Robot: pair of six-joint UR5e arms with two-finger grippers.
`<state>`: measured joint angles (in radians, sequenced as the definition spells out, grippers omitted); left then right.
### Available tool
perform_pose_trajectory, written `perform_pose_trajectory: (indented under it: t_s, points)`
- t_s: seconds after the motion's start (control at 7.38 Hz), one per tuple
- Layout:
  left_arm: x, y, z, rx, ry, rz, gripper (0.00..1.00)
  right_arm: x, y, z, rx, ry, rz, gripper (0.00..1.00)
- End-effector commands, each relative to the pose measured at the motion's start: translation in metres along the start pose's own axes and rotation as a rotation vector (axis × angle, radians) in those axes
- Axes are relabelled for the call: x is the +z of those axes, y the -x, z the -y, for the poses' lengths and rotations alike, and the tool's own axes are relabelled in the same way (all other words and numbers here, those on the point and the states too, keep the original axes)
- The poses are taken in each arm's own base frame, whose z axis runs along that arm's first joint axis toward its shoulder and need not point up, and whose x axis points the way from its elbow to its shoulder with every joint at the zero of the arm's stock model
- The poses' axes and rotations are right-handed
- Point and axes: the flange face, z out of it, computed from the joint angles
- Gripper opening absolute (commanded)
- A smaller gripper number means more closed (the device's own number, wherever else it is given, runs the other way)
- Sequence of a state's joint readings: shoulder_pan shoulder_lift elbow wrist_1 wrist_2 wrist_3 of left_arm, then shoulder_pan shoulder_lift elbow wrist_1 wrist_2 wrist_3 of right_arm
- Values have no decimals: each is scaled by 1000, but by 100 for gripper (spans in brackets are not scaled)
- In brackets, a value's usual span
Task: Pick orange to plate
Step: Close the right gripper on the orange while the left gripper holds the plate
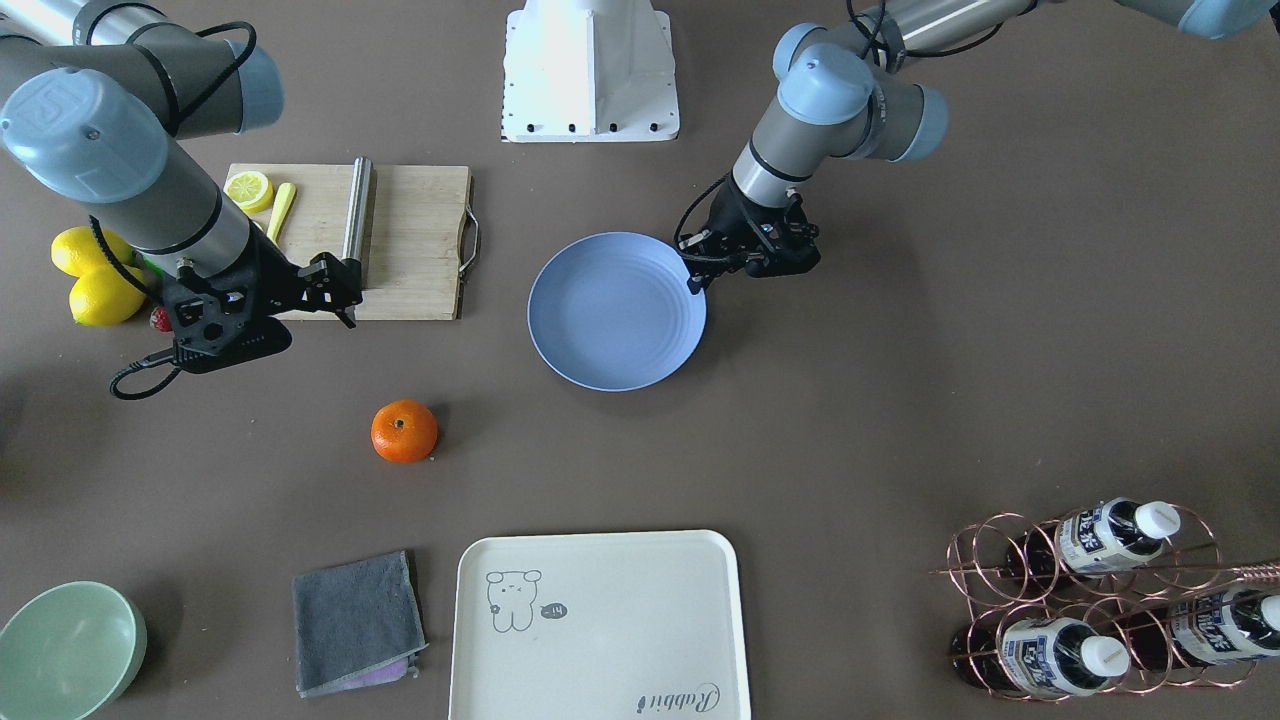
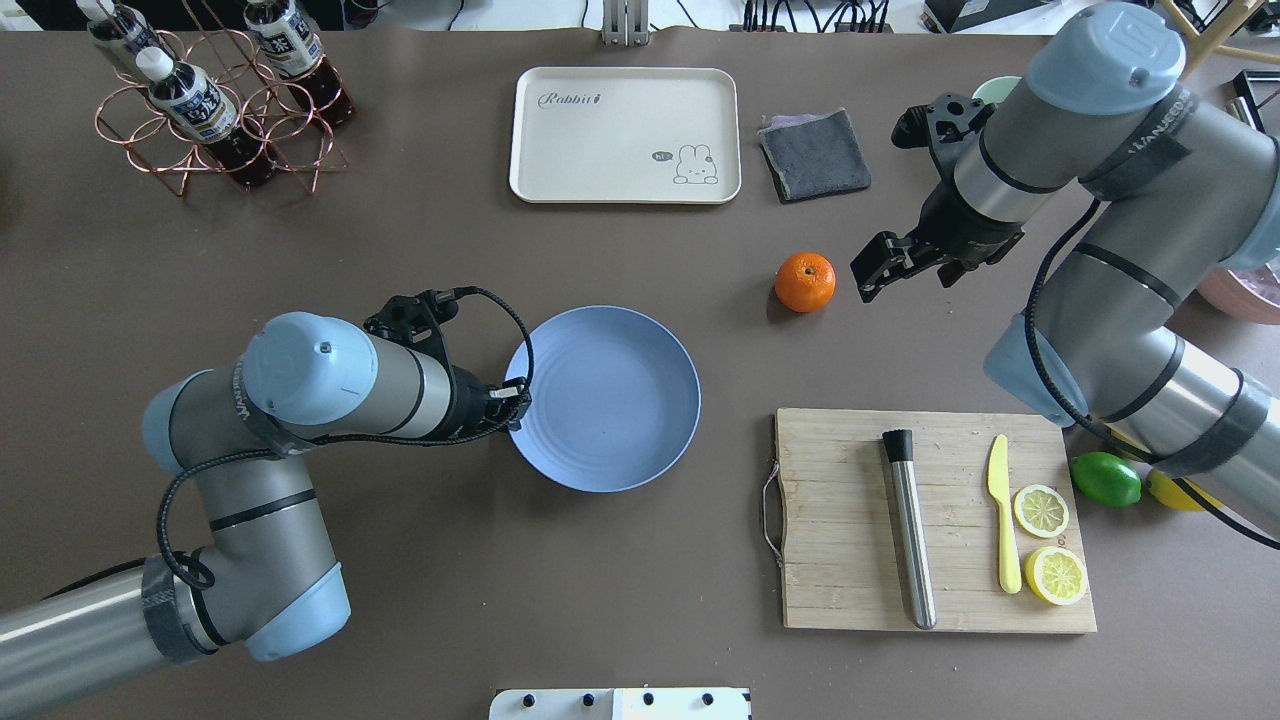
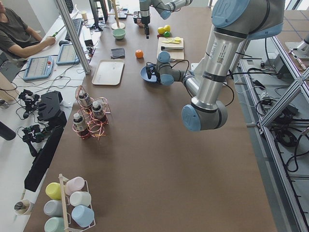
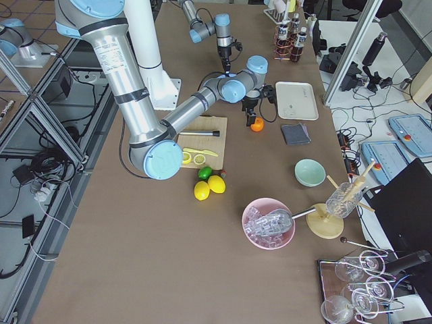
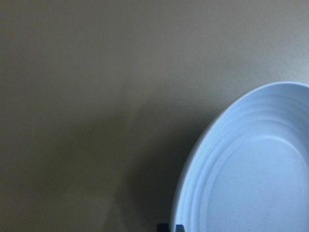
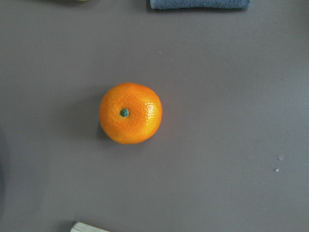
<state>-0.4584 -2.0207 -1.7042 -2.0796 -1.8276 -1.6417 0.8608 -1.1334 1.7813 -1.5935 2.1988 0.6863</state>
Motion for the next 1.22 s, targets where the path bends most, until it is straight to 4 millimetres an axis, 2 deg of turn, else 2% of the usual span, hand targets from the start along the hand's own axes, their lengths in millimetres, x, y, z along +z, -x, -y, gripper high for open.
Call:
perform_pose_trajectory:
  t_s: [0.0, 0.14, 0.41, 0.54, 0.68, 0.95, 1.08]
  points:
    - [11, -19, -22, 2, 9, 14, 0, 11, 23, 16, 23, 2, -2, 100]
    - [12, -17, -22, 5, 10, 17, 0, 21, 24, 21, 21, -10, 10, 100]
    - [11, -13, -20, 9, 15, 21, 0, 53, 27, 32, 82, -53, 45, 100]
    - [10, -13, -19, 8, 12, 21, 43, 65, 27, 39, 86, -66, 9, 100]
    - [9, -13, -19, 9, 9, 19, 97, 73, 23, 41, 90, -72, -15, 100]
    - [8, -13, -19, 9, 8, 16, 97, 99, 53, 70, 85, -68, -59, 100]
    - [8, -14, -19, 9, 7, 14, 97, 106, 51, 73, 74, -83, -84, 100]
